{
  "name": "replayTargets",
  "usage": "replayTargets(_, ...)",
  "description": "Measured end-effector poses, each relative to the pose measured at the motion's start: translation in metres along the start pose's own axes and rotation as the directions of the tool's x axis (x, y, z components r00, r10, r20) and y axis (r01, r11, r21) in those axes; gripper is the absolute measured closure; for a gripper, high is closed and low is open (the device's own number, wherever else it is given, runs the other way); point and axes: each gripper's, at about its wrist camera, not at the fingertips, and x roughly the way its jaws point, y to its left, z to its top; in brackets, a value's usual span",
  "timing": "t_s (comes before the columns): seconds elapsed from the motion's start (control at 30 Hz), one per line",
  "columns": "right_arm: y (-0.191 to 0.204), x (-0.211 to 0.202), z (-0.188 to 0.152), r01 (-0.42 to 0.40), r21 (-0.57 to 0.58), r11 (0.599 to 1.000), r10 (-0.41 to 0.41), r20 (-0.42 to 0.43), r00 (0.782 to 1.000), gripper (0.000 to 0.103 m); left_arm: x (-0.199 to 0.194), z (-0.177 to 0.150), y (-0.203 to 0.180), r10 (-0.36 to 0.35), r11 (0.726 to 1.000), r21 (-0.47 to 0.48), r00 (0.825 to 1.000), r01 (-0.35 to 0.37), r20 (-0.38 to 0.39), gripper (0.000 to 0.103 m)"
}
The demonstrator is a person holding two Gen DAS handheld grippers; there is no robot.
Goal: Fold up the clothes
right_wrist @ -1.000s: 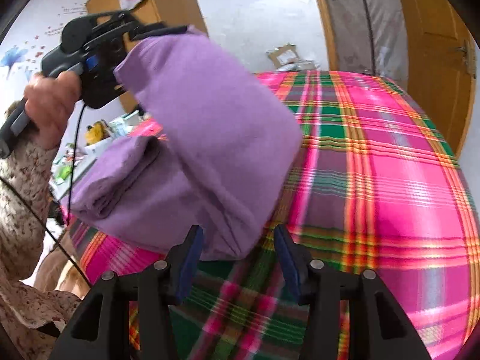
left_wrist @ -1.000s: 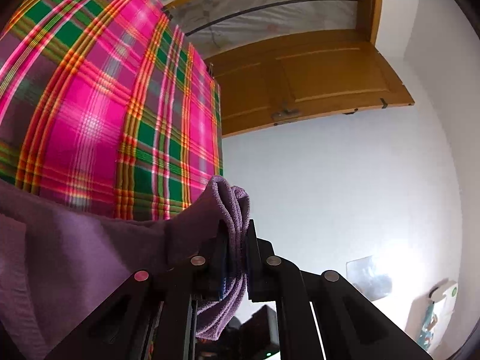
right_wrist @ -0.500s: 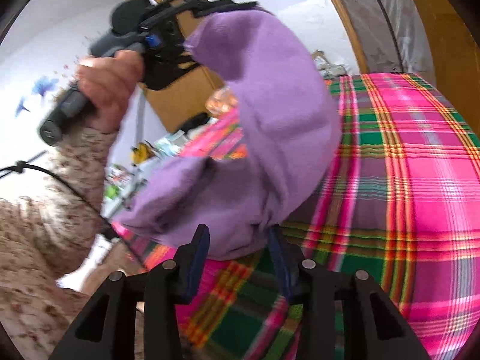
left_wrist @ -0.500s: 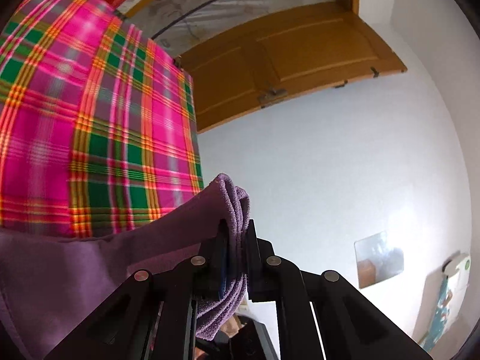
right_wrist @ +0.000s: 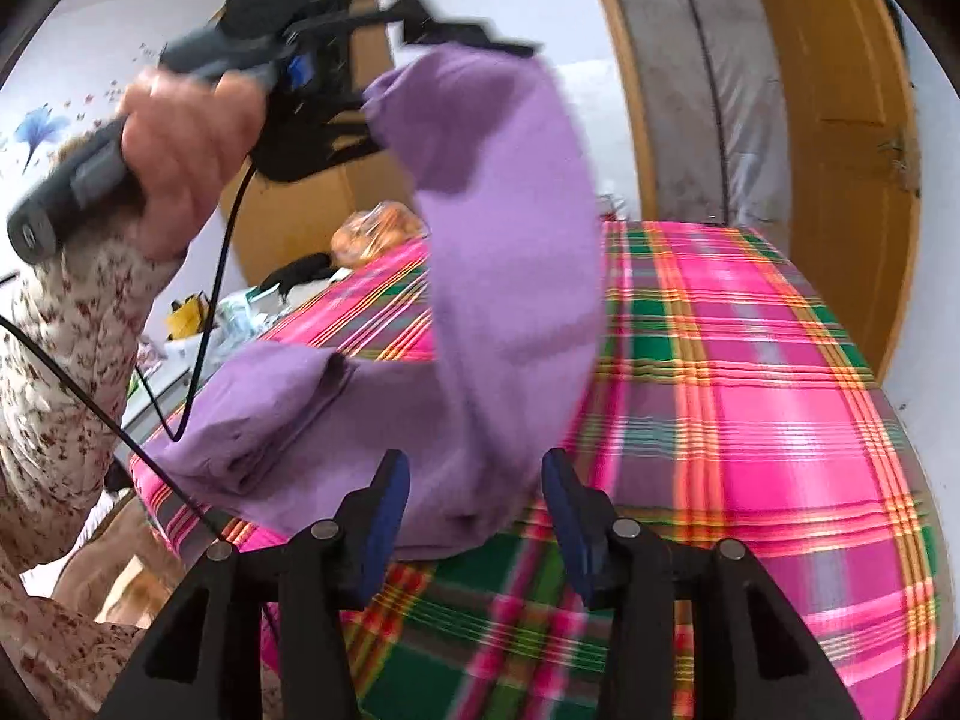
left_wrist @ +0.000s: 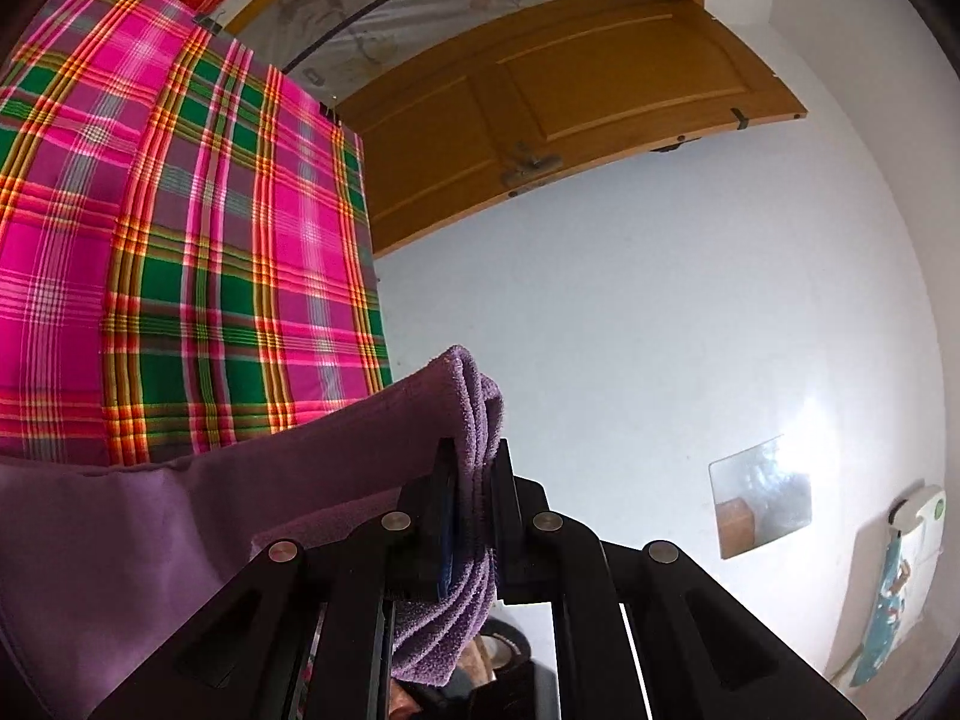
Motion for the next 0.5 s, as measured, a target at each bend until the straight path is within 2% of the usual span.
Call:
replayTargets(0.13, 0.015, 0.021, 0.001, 0.084, -0.011, 0.996, -0.084, -0.027, 0.996, 0.056, 0.001, -0.003, -0.002, -0.003, 1.0, -0.003, 1.0, 0.003, -0.003, 0.094)
replayTargets(0.23, 0.013, 0.03, -0.002, 0.156, 0.044, 0.987, -0.152, -0.077, 0.985, 0.056, 0.002, -0.004, -0.003, -0.008, 1.0, -0.003, 1.0, 0.008, -0.004, 0.094)
replayTargets(0.33, 0.004, 0.038, -0.005, 0.201, 0.111, 0.973, -0.189, -0.11, 0.976, 0.064, -0.002, -0.005, -0.002, -0.015, 1.0, 0.001, 1.0, 0.015, 0.002, 0.094)
replayTargets(0.4, -0.003, 0.037, -0.005, 0.232, 0.141, 0.963, -0.218, -0.107, 0.97, 0.067, -0.008, -0.007, 0.0, -0.015, 1.0, -0.002, 1.0, 0.015, 0.01, 0.094)
replayTargets(0.5, -0.007, 0.03, -0.008, 0.246, 0.163, 0.955, -0.234, -0.086, 0.968, 0.078, -0.016, -0.009, 0.007, -0.013, 1.0, -0.016, 1.0, 0.014, 0.026, 0.094)
